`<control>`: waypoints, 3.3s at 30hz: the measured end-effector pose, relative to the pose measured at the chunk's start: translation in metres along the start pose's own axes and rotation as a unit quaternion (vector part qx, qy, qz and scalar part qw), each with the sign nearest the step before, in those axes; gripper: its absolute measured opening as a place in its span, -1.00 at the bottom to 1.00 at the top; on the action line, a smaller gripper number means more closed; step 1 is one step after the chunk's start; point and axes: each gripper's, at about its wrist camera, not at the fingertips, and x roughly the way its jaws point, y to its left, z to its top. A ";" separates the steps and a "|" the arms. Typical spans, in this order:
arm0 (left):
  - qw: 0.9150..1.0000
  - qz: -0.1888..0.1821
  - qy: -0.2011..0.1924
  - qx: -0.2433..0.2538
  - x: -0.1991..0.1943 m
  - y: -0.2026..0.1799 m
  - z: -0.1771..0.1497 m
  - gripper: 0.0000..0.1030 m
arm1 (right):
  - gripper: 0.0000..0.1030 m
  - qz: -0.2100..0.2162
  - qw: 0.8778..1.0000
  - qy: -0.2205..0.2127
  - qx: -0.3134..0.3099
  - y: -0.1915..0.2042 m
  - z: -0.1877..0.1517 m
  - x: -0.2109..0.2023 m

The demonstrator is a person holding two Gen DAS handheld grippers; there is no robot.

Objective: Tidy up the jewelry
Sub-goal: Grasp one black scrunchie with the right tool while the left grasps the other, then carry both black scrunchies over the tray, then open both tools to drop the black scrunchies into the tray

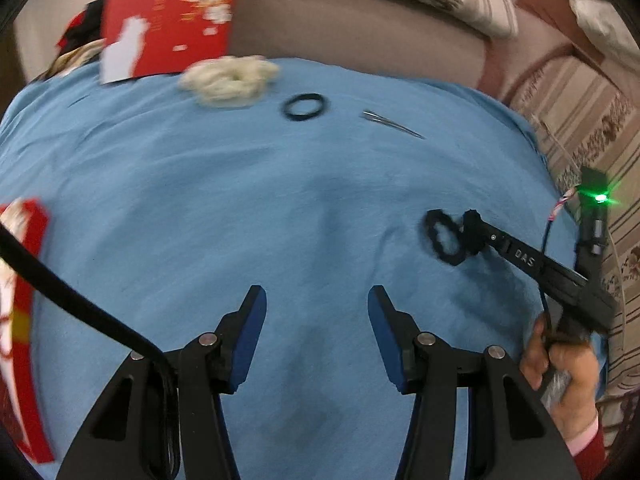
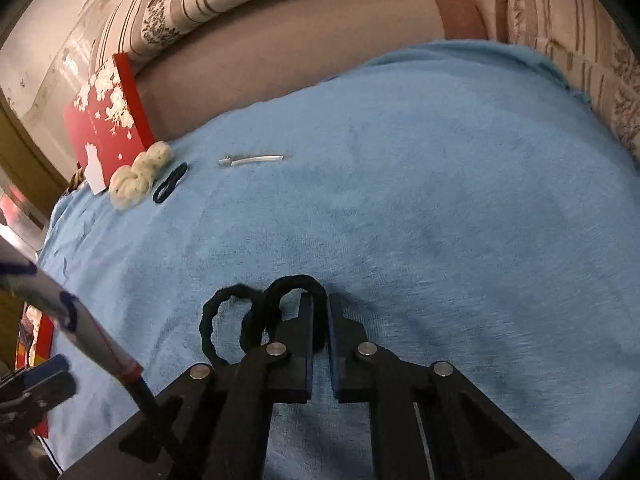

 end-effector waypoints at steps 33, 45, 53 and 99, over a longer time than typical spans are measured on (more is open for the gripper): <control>0.995 0.000 0.040 0.096 0.103 -0.125 0.061 -0.84 | -0.86 0.006 0.993 -0.025 0.116 -0.061 0.003 -0.026; 0.999 -0.014 -0.023 0.043 -0.024 -0.036 0.027 -0.85 | -0.86 0.009 0.997 -0.041 0.064 -0.025 -0.014 -0.040; 0.994 0.061 -0.078 -0.054 -0.127 0.112 -0.041 -0.85 | -0.86 0.037 0.999 -0.013 0.024 0.040 -0.066 -0.052; 0.899 0.087 -0.156 -0.400 -0.166 0.477 -0.133 -0.47 | -0.14 0.078 0.912 0.087 -0.393 0.457 -0.203 -0.016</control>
